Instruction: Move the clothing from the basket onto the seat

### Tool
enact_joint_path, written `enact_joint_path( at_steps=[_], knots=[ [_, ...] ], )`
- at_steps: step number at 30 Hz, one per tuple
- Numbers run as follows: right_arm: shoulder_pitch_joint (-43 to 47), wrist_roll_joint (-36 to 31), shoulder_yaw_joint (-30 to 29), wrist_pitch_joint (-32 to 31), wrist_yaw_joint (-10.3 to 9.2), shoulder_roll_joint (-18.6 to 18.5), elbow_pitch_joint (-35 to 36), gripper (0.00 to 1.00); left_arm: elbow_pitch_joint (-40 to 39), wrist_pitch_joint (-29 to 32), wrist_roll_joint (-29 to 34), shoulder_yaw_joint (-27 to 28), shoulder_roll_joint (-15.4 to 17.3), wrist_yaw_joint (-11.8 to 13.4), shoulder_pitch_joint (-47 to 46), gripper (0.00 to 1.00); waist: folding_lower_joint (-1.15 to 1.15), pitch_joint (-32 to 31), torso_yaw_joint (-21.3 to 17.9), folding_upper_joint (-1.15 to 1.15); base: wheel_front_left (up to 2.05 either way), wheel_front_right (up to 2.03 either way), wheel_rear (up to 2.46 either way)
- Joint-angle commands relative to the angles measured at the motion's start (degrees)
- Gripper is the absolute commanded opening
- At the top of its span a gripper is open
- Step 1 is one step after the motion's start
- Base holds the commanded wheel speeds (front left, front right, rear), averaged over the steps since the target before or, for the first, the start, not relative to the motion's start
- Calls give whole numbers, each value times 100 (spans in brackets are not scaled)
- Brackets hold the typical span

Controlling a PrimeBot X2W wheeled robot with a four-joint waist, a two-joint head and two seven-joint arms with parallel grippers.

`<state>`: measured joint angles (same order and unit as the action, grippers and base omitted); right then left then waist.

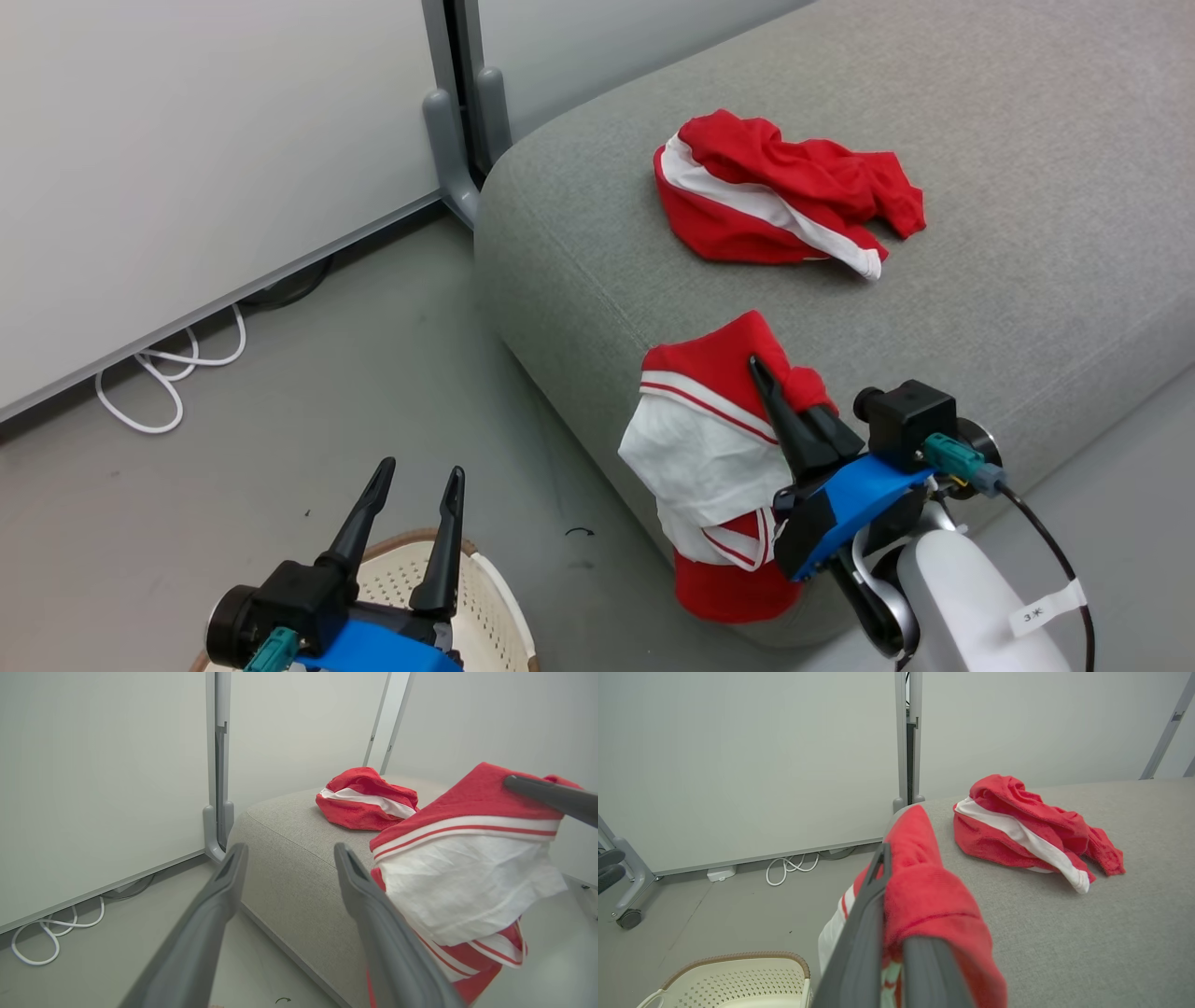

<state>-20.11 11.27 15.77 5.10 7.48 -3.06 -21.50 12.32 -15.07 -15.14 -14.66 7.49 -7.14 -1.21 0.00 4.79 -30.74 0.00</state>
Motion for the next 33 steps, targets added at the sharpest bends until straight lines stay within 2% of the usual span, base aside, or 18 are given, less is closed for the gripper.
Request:
enact_joint_path(
  at_steps=[1, 8, 13, 19, 25, 33],
  knots=[
    [25, -30, -43, 1, 3, 12, 64, 0, 5, -15, 26, 17, 31, -50, -64, 100, 0, 38, 41, 0, 0, 0, 0],
    [-516, -18, -422, 30, 3, 0, 331, 0, -45, -15, 27, -15, 105, -49, -156, 100, 0, 250, 238, 0, 0, 0, 0],
    [-1108, 30, -876, -152, 3, -155, 601, 0, -122, -15, 46, -62, 192, -50, -286, 100, 0, 556, 475, 0, 0, 0, 0],
    [-2026, 227, -1678, -502, 3, -590, 882, 0, -312, -15, 75, -176, 381, -50, -622, 100, 0, 1171, 833, 0, 0, 0, 0],
    [-2997, 435, -2567, -900, 3, -1221, 1016, 0, -548, -15, 140, -299, 583, -51, -1054, 100, 0, 1942, 1208, 0, 0, 0, 0],
    [-3897, 402, -3789, -1096, 3, -1870, 547, 0, -952, -15, 244, -364, 773, -51, -1522, 100, 0, 2809, 1683, 0, 0, 0, 0]
  ],
)
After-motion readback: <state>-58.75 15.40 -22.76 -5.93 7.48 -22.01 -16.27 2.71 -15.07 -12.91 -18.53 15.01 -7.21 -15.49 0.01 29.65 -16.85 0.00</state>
